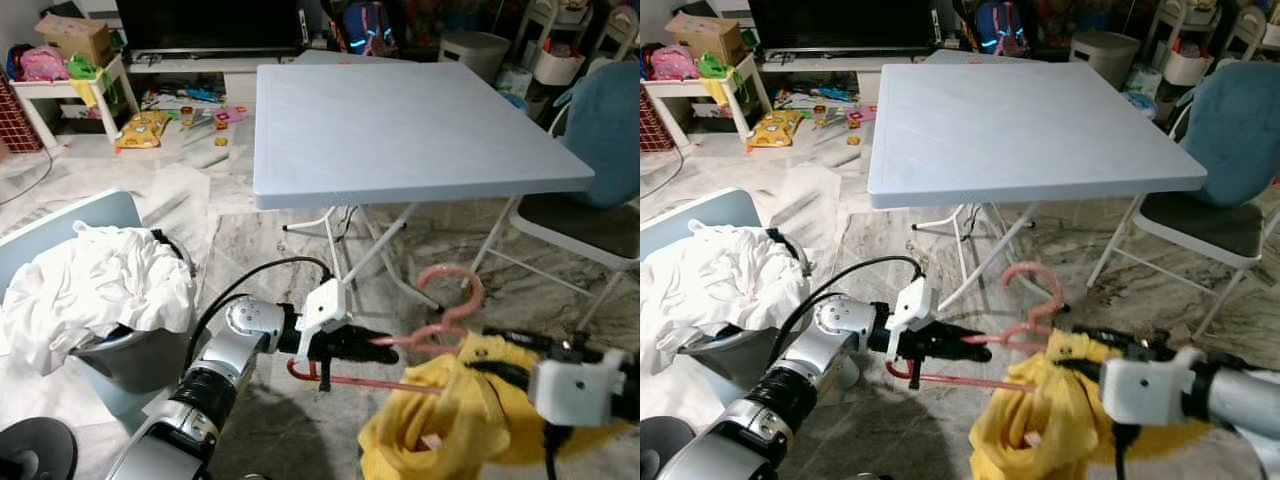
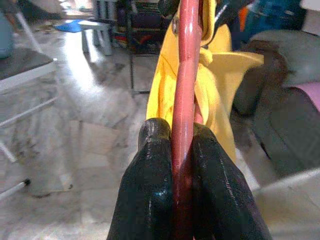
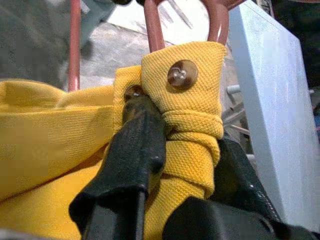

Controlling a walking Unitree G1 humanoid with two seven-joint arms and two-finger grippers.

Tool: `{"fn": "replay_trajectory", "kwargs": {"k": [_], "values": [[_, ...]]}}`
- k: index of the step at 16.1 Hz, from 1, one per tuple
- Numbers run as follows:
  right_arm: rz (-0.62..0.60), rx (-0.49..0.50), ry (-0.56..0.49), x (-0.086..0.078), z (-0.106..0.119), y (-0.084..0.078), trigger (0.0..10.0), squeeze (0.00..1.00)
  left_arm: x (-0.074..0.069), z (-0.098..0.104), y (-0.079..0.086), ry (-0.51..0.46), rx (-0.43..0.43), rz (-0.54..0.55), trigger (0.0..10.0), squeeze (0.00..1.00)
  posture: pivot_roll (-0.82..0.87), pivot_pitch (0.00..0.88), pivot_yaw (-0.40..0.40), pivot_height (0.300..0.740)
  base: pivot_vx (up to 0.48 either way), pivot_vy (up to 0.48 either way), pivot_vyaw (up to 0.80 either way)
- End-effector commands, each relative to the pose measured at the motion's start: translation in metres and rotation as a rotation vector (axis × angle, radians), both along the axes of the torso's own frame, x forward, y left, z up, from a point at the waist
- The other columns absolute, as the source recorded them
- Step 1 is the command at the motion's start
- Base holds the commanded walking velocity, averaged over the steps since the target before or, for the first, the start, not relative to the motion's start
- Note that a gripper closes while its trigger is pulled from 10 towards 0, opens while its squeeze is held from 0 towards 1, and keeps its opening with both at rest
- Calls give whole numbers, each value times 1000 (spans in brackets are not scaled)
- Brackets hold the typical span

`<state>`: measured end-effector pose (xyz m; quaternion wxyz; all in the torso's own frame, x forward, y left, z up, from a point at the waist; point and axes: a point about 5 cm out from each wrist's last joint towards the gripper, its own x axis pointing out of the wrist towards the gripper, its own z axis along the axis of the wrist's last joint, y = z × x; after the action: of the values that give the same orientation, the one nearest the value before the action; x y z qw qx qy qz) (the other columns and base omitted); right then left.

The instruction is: Hang hanger

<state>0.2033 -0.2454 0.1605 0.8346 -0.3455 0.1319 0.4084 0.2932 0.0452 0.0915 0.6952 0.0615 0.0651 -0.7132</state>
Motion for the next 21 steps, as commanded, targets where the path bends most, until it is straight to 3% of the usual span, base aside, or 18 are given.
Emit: {"fn": "replay_trajectory", "kwargs": {"k": [1,5,11,14,16,18,19,21], "values": [[16,-14,-31,3,1,3,10000,1000,10,8,4,2,-47,95,0,0,-56,0,-31,740,0,0,0],[-5,-62,-99,23,-6,4,10000,1000,13,4,13,2,-38,173,0,0,-37,0,-36,740,0,0,0],[-6,-125,-92,32,-17,1,10000,1000,29,2,25,-20,-14,365,0,0,-29,0,-34,740,0,0,0],[-140,-166,-123,45,-21,-12,10000,1000,33,5,24,-32,-22,398,0,0,-33,0,-32,740,0,0,0],[-281,-56,-125,52,-25,-11,10000,1000,33,7,20,-35,-38,396,0,0,-32,0,-34,740,0,0,0],[-302,-6,-107,50,-34,-1,10000,1000,32,7,19,-35,-45,392,0,0,-32,0,-34,740,0,0,0],[-384,105,-52,47,-48,10,10000,1000,33,9,17,-44,-54,398,0,0,-31,0,-33,740,0,0,0],[-437,208,-10,44,-55,21,10000,1000,35,11,17,-51,-60,413,0,0,-31,0,-31,740,0,0,0]]}}
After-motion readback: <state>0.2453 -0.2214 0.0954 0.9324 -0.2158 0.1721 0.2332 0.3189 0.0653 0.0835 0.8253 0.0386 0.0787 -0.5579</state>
